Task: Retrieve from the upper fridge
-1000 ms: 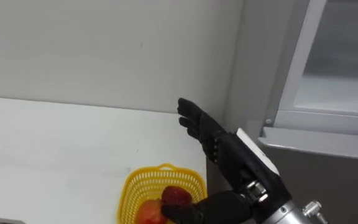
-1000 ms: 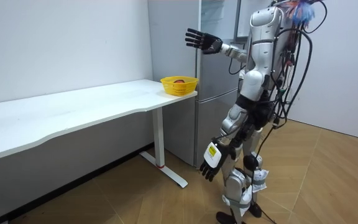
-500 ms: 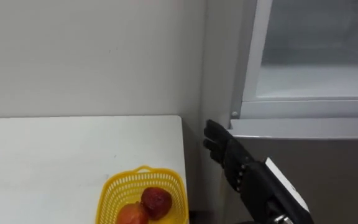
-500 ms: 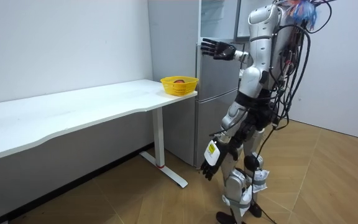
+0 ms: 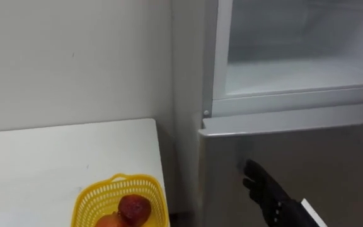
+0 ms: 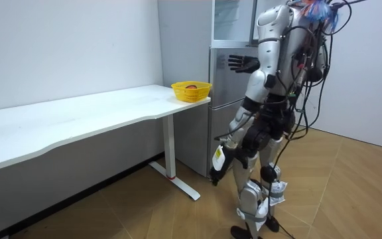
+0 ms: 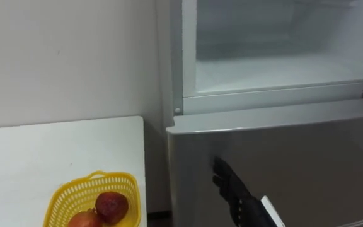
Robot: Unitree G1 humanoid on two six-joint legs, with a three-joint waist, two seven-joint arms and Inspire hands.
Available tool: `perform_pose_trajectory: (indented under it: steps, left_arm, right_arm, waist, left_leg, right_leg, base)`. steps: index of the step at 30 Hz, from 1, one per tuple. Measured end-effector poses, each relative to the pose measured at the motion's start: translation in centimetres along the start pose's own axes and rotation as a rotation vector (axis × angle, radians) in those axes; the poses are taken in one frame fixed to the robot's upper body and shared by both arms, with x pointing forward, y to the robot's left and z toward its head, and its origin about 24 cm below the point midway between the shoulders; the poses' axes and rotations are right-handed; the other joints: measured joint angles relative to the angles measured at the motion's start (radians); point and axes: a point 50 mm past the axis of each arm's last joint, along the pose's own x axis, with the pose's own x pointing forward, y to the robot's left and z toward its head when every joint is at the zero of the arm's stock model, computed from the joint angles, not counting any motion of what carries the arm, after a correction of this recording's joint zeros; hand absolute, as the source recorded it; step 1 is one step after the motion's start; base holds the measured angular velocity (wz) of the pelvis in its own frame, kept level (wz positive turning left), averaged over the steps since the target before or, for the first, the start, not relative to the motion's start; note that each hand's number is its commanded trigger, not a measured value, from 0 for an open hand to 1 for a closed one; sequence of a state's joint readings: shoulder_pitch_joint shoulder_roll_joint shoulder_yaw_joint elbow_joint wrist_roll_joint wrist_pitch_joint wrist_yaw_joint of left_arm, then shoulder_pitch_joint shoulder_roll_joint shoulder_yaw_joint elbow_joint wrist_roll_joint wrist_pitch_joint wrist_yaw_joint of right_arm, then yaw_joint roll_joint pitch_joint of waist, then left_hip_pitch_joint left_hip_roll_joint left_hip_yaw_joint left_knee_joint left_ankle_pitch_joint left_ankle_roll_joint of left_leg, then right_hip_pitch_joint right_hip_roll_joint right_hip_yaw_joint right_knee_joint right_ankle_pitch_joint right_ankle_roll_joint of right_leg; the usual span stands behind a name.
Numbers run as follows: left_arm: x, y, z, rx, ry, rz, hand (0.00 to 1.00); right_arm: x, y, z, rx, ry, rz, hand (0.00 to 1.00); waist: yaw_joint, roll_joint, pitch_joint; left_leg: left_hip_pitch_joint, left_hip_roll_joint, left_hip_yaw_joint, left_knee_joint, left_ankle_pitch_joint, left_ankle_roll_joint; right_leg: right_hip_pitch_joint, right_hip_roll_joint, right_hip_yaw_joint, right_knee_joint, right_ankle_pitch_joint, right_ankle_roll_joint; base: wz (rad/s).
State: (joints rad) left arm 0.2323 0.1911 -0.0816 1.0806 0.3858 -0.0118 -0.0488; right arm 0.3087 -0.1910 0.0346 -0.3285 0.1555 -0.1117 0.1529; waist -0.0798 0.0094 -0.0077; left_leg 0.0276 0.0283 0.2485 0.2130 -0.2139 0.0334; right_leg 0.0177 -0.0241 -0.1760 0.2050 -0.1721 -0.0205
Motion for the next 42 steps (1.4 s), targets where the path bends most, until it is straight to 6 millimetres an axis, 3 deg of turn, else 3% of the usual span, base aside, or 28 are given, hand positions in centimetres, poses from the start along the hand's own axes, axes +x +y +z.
perform_pose_trajectory:
  steps: [8, 15, 22, 26, 30, 33, 42]
  left_arm:
    - [0.1, 0.2, 0.4, 0.002, -0.011, 0.002, 0.00]
    - [0.2, 0.0, 0.9, 0.019, -0.022, 0.022, 0.00]
    - [0.2, 0.5, 1.3, -0.002, -0.045, 0.043, 0.00]
    - [0.1, 1.2, 1.8, -0.016, -0.078, 0.074, 0.00]
    - [0.0, 1.5, 2.0, -0.023, -0.091, 0.086, 0.00]
    - [-0.2, 1.7, 1.7, -0.044, -0.095, 0.103, 0.00]
    - [-0.7, 2.7, 0.7, -0.113, -0.091, 0.162, 0.00]
  right_arm:
    - [-1.6, -0.5, -1.1, 0.060, 0.055, -0.049, 0.00]
    - [-2.6, -1.2, -3.9, 0.222, 0.159, -0.144, 0.00]
    - [-4.5, -2.0, -6.1, 0.435, 0.244, -0.304, 0.00]
    - [-6.8, -3.9, -9.6, 0.576, 0.365, -0.513, 0.00]
    - [-8.6, -5.8, -11.1, 0.778, 0.375, -0.749, 0.00]
    - [-9.6, -7.2, -11.1, 0.947, 0.316, -0.920, 0.00]
    - [-10.7, -12.8, -9.7, 1.060, 0.135, -1.337, 0.00]
  waist:
    - [-0.012, -0.001, -0.0002]
    - [-0.033, 0.005, 0.0030]
    - [-0.058, 0.009, 0.0030]
    - [-0.066, 0.002, 0.0053]
    - [-0.084, -0.003, 0.0084]
    - [-0.089, -0.009, 0.0074]
    - [-0.124, -0.039, 0.0041]
  left_leg:
    - [0.003, 0.010, 0.048, -0.007, -0.007, -0.005]
    - [0.004, 0.014, 0.078, -0.008, -0.015, -0.006]
    - [0.003, 0.014, 0.081, -0.008, -0.017, -0.005]
    - [0.011, 0.013, 0.081, -0.009, -0.017, -0.005]
    - [0.010, 0.012, 0.082, -0.016, -0.017, -0.005]
    - [0.016, 0.012, 0.081, -0.013, -0.016, -0.005]
    - [0.017, 0.009, 0.075, -0.015, -0.016, -0.005]
  right_leg:
    - [-0.018, 0.010, 0.037, 0.001, 0.007, -0.002]
    - [-0.038, 0.015, 0.068, 0.016, 0.007, -0.002]
    - [-0.047, 0.017, 0.081, 0.017, 0.007, -0.001]
    - [-0.038, 0.016, 0.082, 0.017, 0.007, 0.000]
    - [-0.036, 0.016, 0.080, 0.016, 0.005, 0.002]
    - [-0.035, 0.016, 0.078, 0.016, 0.005, 0.001]
    - [-0.031, 0.012, 0.067, 0.017, -0.003, 0.002]
  base:
    - [-0.17]
    - [-0.14]
    - [-0.05]
    - [0.00]
    - [0.00]
    - [0.00]
    - [0.02]
